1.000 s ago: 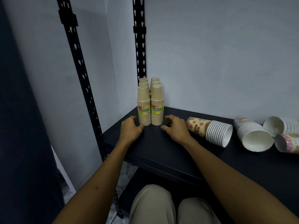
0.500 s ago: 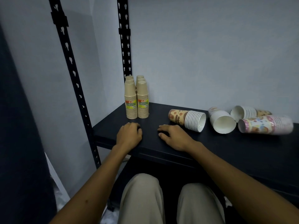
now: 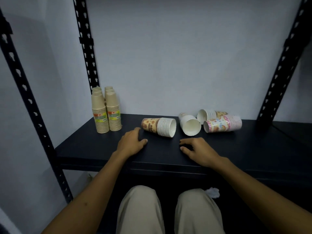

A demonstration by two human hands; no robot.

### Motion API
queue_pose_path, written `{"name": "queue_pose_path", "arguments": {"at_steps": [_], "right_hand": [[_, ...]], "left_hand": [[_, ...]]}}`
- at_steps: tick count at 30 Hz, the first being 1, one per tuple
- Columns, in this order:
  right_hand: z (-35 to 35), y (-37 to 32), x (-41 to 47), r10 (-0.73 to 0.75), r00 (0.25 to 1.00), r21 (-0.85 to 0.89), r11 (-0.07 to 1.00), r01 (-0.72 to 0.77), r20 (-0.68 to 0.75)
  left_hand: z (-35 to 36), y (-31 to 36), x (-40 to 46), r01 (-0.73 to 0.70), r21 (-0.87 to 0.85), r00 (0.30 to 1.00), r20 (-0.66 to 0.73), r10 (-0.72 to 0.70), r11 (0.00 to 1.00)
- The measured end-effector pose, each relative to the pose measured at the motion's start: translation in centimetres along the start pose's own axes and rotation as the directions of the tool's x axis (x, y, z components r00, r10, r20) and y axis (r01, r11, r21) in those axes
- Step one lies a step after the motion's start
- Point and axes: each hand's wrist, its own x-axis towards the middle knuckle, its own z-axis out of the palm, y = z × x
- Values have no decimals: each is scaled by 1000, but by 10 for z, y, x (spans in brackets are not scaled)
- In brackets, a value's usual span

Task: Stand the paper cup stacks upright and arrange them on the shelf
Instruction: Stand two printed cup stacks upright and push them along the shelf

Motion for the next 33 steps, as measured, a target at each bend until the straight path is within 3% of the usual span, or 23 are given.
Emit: {"name": "queue_pose_path", "arguments": {"at_steps": [3,5,7,9,13,18,22,25,28,33], "right_hand": [[-10,14,-9,107,960,14,994,-107,-260],[-19,16,-8,152,872,31,987,-156,-466],[-29,12,0,210,807,84,977,-197,-552],[-38,8,16,302,794,143,953,-267,-528],[-50,8,56,506,816,184,862,-472,-280],[-51,11,89,603,798,305,764,-568,-24],[-45,16,99,635,768,457,661,-595,81],[-35,24,99,585,807,600,619,-506,77],[-23,34,98,498,867,678,645,-352,-23],[-8,42,99,471,875,695,665,-273,-107]], "left_hand": [[3,0,14,22,-125,1000,6,-21,992],[4,-2,23,29,-173,1000,9,-28,984],[5,-2,32,29,-206,999,19,-26,978],[5,-2,41,12,-236,999,34,-4,972],[3,-4,58,-58,-311,991,100,93,949],[3,-9,72,-146,-346,972,123,199,927],[0,-15,82,-141,-428,975,96,200,893],[-6,-18,87,-83,-594,987,63,149,800],[-11,-10,89,-60,-763,996,-3,89,643],[-8,10,100,-92,-863,993,-114,-13,496]]}}
